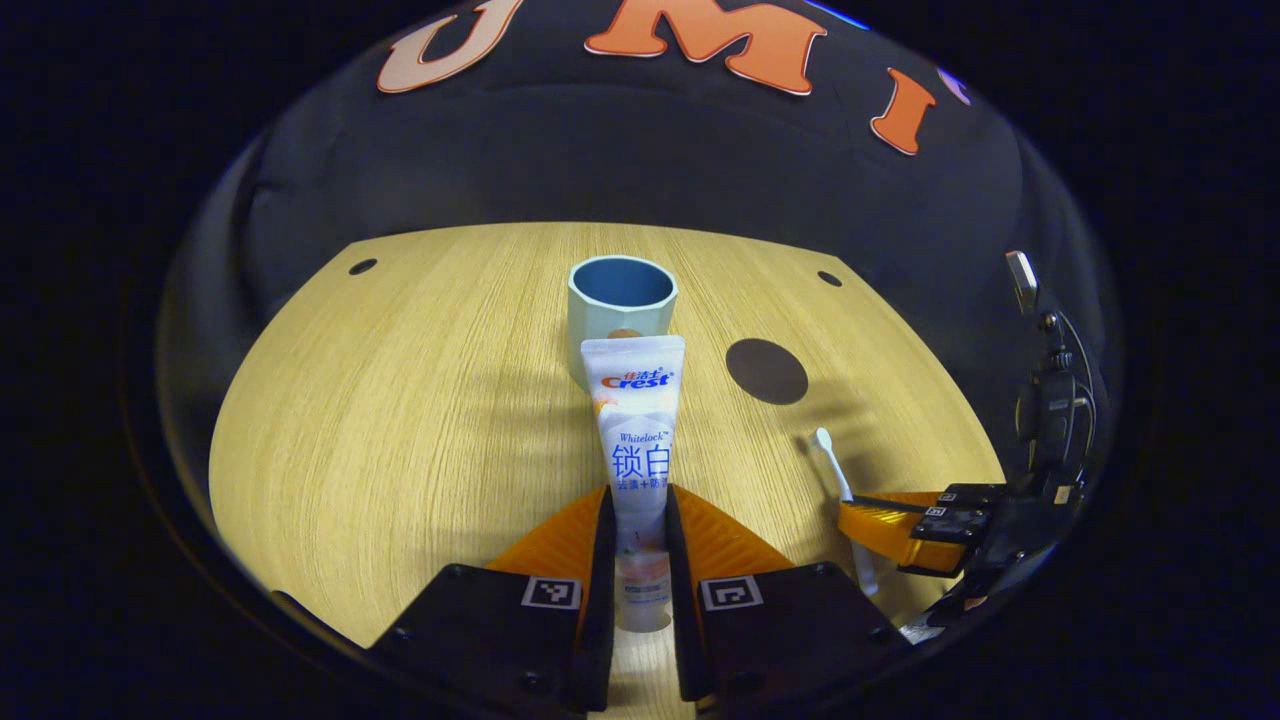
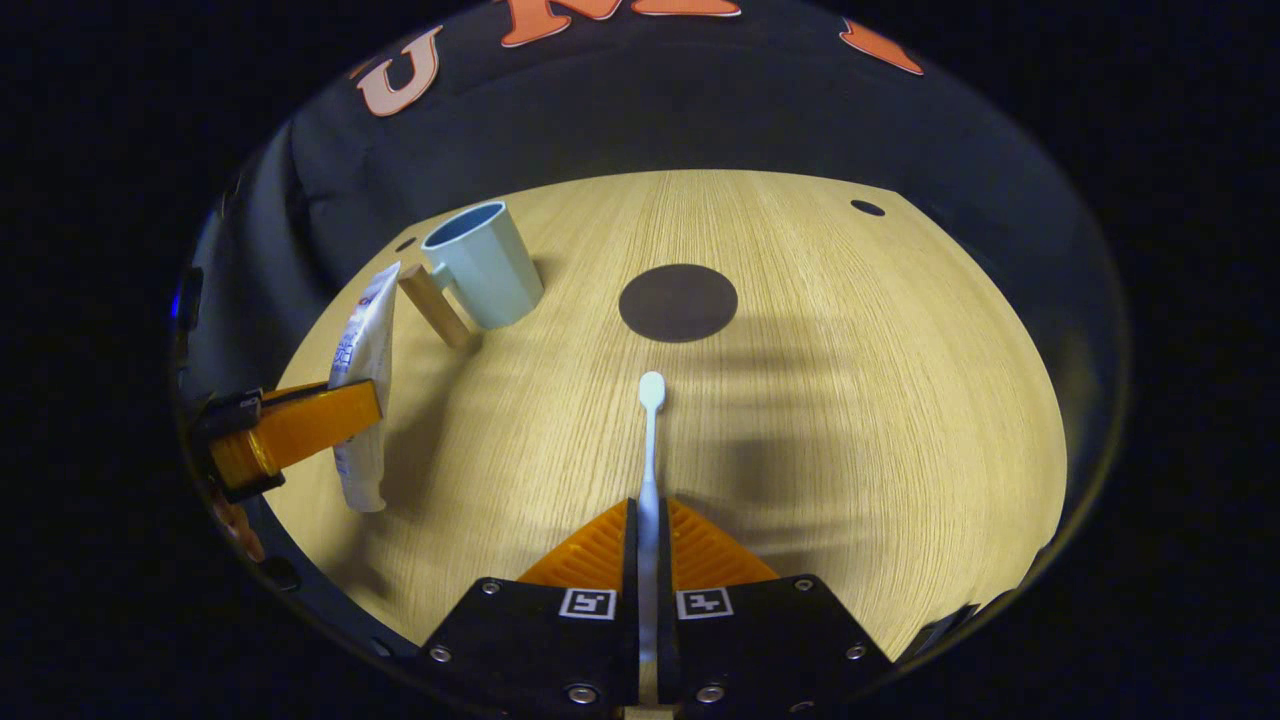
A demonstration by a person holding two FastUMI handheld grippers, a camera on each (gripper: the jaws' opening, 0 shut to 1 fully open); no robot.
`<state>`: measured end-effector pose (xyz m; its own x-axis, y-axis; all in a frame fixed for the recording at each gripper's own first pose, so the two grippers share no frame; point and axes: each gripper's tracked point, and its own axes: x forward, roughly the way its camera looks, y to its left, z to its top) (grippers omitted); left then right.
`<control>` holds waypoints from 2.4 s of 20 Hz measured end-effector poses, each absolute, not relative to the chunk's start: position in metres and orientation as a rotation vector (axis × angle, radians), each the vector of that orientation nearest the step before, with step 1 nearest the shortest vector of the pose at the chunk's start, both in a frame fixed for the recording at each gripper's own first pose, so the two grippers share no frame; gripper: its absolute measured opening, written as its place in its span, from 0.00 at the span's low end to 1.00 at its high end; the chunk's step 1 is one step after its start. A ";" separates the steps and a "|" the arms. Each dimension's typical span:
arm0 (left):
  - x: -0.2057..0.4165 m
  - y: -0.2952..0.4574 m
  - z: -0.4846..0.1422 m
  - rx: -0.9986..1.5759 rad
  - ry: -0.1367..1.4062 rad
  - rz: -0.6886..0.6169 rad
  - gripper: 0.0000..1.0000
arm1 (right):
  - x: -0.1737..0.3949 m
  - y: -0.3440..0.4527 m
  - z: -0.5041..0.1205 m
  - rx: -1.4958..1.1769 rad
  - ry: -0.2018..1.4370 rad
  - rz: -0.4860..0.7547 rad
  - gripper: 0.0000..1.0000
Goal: Put the toothbrush and toothpaste on the desktop into the cup, then pick up the cup and place it on the coaster on the desktop.
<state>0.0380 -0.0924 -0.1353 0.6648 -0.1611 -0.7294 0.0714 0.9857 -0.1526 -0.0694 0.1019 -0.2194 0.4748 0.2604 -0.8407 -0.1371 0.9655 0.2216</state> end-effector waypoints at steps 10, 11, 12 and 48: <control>0.061 -0.068 -0.066 -0.091 0.528 -0.095 0.29 | -0.044 0.087 -0.170 0.110 0.823 0.243 0.08; 0.066 -0.069 -0.062 -0.097 0.510 -0.092 0.30 | -0.041 0.085 -0.165 0.106 0.800 0.247 0.08; 0.073 -0.073 -0.062 -0.103 0.495 -0.091 0.29 | -0.036 0.086 -0.158 0.103 0.772 0.256 0.08; 0.222 -0.066 -0.041 -0.206 0.176 -0.119 0.30 | 0.062 0.096 -0.032 0.190 0.165 0.365 0.07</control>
<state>0.2222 -0.0657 -0.0414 0.9777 -0.1350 -0.1608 0.0992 0.9720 -0.2132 0.0619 0.0963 -0.0319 0.9209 0.3689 -0.1257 -0.3380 0.9166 0.2134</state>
